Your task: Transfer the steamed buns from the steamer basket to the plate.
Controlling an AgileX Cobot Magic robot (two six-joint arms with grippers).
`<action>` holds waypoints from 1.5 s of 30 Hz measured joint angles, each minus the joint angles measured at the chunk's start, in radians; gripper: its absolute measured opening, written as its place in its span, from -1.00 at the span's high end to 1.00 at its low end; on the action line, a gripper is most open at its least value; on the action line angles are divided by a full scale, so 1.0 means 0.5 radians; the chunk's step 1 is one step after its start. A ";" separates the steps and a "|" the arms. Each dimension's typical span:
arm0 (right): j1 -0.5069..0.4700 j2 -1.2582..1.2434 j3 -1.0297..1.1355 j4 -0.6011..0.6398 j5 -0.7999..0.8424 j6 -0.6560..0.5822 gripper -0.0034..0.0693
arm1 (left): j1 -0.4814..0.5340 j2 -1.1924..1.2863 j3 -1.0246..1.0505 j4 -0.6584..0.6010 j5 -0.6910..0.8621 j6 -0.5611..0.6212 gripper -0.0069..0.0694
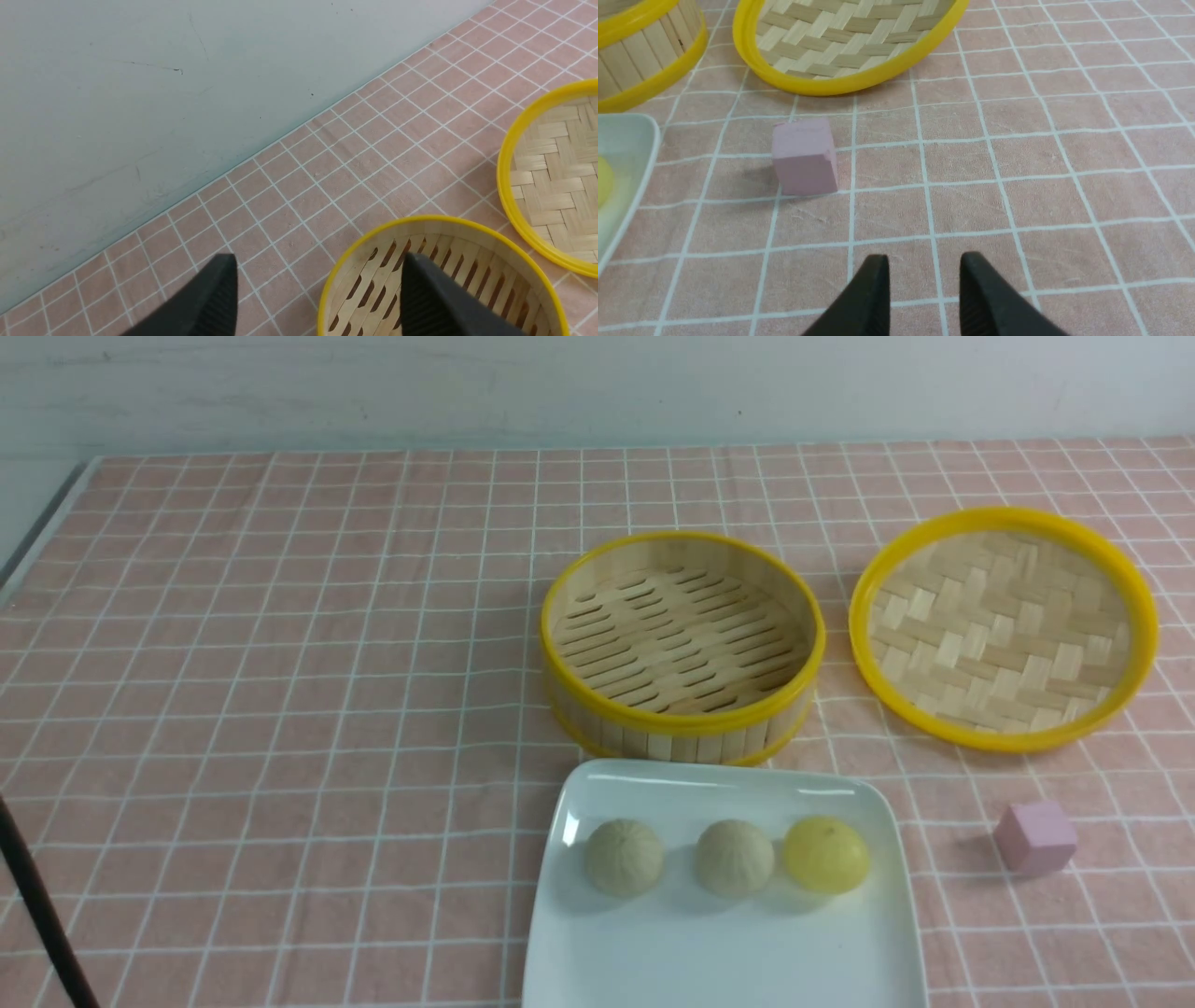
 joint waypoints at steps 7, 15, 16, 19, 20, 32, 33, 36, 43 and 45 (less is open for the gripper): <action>0.000 0.000 0.004 -0.004 -0.021 0.000 0.26 | 0.000 0.000 0.000 -0.069 0.000 0.000 -0.42; 0.000 0.000 0.004 -0.004 -0.021 0.000 0.25 | 0.000 0.000 0.000 -0.204 0.002 -0.002 -0.42; 0.000 0.000 0.004 -0.004 -0.021 0.000 0.25 | 0.000 0.000 0.000 -0.208 0.002 -0.002 -0.42; 0.000 0.000 0.004 -0.004 -0.021 0.000 0.25 | 0.000 0.004 0.000 -0.208 0.000 -0.002 -0.42; 0.000 0.000 0.004 -0.004 -0.021 0.000 0.25 | 0.000 0.010 0.000 -0.208 0.000 -0.002 -0.42; 0.000 0.000 0.004 -0.006 -0.021 0.000 0.25 | 0.000 0.121 0.000 -0.131 0.004 -0.002 -0.42; 0.000 0.000 0.004 -0.006 -0.021 0.000 0.25 | 0.000 0.132 0.000 -0.112 0.034 -0.002 -0.42; 0.000 0.000 0.004 -0.006 -0.021 0.000 0.25 | 0.000 0.153 0.000 -0.031 0.112 -0.009 -0.42; 0.000 0.000 0.004 -0.006 -0.023 0.000 0.25 | 0.000 -0.027 0.386 0.397 0.115 -0.405 -0.42; 0.000 0.000 0.004 -0.006 -0.023 0.000 0.25 | 0.000 -0.203 0.675 0.574 0.008 -0.589 -0.42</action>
